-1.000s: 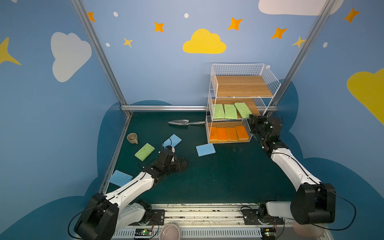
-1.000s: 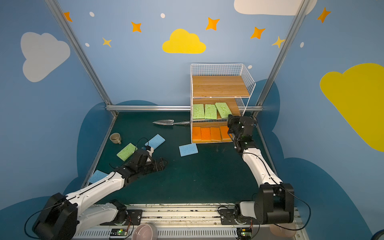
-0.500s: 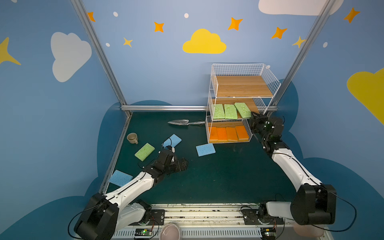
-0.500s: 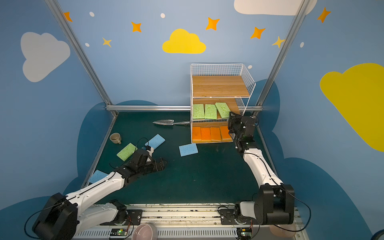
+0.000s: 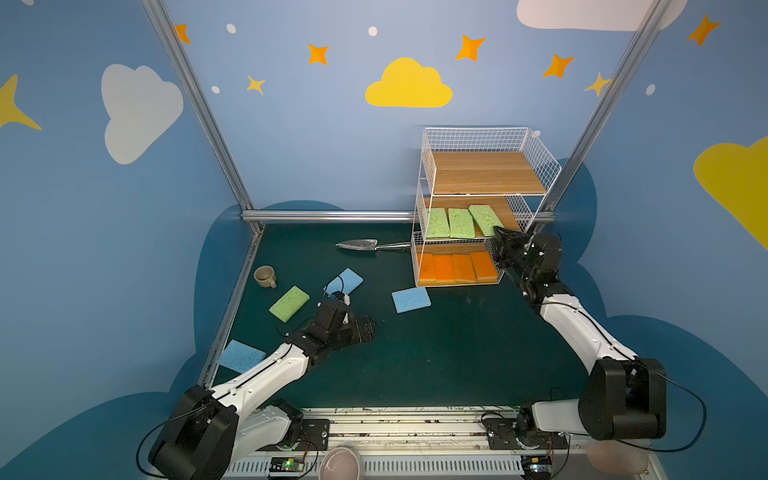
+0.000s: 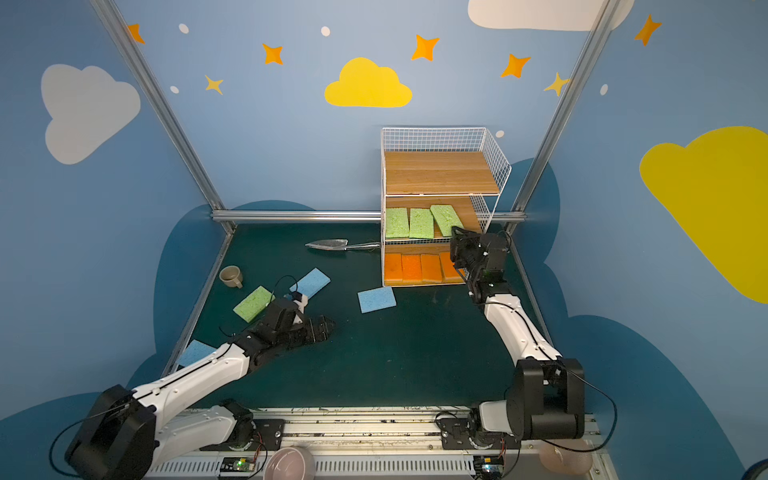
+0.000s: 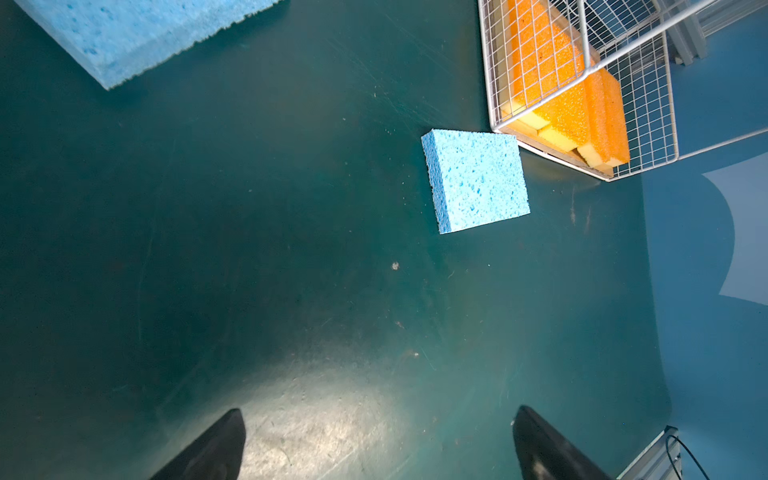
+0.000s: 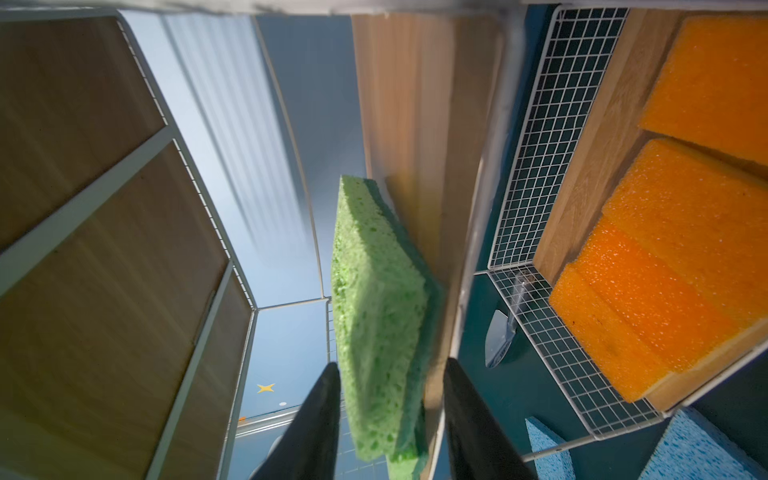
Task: Place and organize the cleaning sponges onto the shelf
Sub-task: 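Lower the green sponge onto the middle shelf beside the others with the right gripper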
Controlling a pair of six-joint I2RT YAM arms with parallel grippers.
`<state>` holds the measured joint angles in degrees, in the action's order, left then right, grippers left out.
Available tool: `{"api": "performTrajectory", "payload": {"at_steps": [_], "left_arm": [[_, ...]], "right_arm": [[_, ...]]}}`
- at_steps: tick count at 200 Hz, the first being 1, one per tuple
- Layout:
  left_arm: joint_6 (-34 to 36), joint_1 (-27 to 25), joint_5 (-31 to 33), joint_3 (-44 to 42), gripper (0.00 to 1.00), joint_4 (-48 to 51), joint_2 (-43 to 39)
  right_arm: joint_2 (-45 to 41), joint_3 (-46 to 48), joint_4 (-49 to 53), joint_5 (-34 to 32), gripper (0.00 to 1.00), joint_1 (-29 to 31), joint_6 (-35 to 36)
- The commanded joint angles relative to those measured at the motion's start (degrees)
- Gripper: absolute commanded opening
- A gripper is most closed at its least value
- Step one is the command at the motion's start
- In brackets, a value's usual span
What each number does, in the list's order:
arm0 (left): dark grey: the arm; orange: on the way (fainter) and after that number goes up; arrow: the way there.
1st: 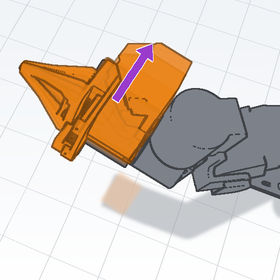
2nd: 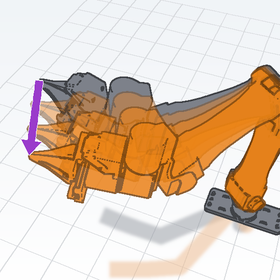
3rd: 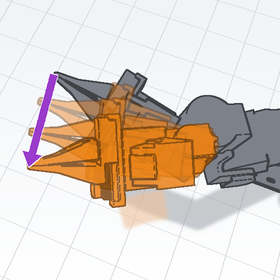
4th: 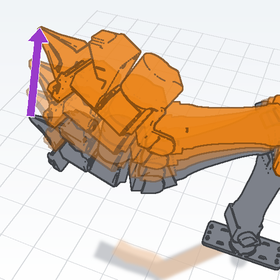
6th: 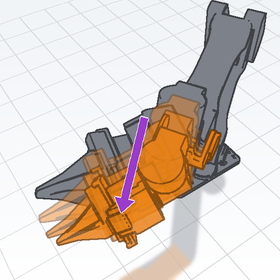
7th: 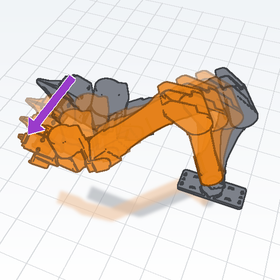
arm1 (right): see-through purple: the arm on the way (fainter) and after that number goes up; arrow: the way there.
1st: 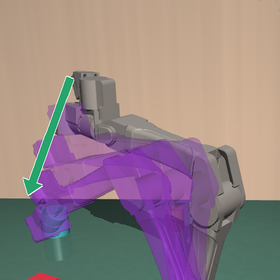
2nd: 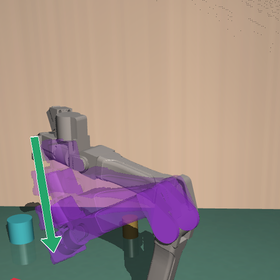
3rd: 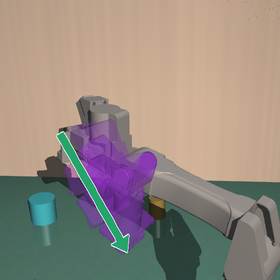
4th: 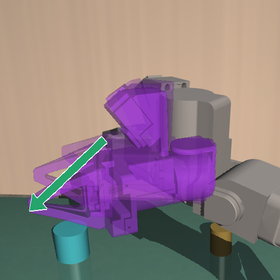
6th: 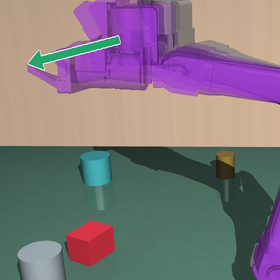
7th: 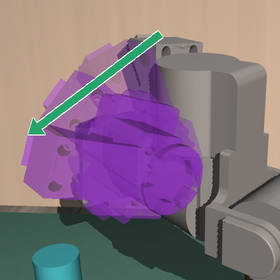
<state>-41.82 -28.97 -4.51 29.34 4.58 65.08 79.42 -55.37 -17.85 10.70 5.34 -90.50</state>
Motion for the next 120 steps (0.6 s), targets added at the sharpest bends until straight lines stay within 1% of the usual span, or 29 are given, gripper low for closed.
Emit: {"api": "performTrajectory", "payload": {"at_steps": [1, 14, 26, 44, 83, 120], "left_arm": [[0.24, 0.16, 0.03, -0.78, 1.00, -0.45, 0.23], [0.10, 0.15, 0.01, -0.81, 0.99, -0.62, 0.31], [0.14, 0.16, 0.03, -0.78, 1.00, -0.64, 0.36], [0.15, 0.19, 0.12, -0.78, 0.99, -0.63, 0.44], [0.14, 0.23, 0.12, -0.78, 1.00, -0.71, 0.68], [0.05, 0.18, 0.11, -0.87, 1.00, -0.65, 0.43]], "right_arm": [[0.70, -2.00, -2.12, 1.08, 0.41, 0.03, -0.82], [1.01, -1.93, -2.52, 0.99, 0.41, -0.07, -1.08], [1.01, -2.01, -2.71, 0.74, 0.39, -0.05, -1.13], [1.01, -2.02, -2.81, 0.38, 0.33, 0.07, -1.27], [1.05, -2.19, -2.94, -0.50, 0.15, -0.14, -1.11], [1.21, -1.97, -3.75, -0.89, 0.06, -0.14, -1.36]]}}
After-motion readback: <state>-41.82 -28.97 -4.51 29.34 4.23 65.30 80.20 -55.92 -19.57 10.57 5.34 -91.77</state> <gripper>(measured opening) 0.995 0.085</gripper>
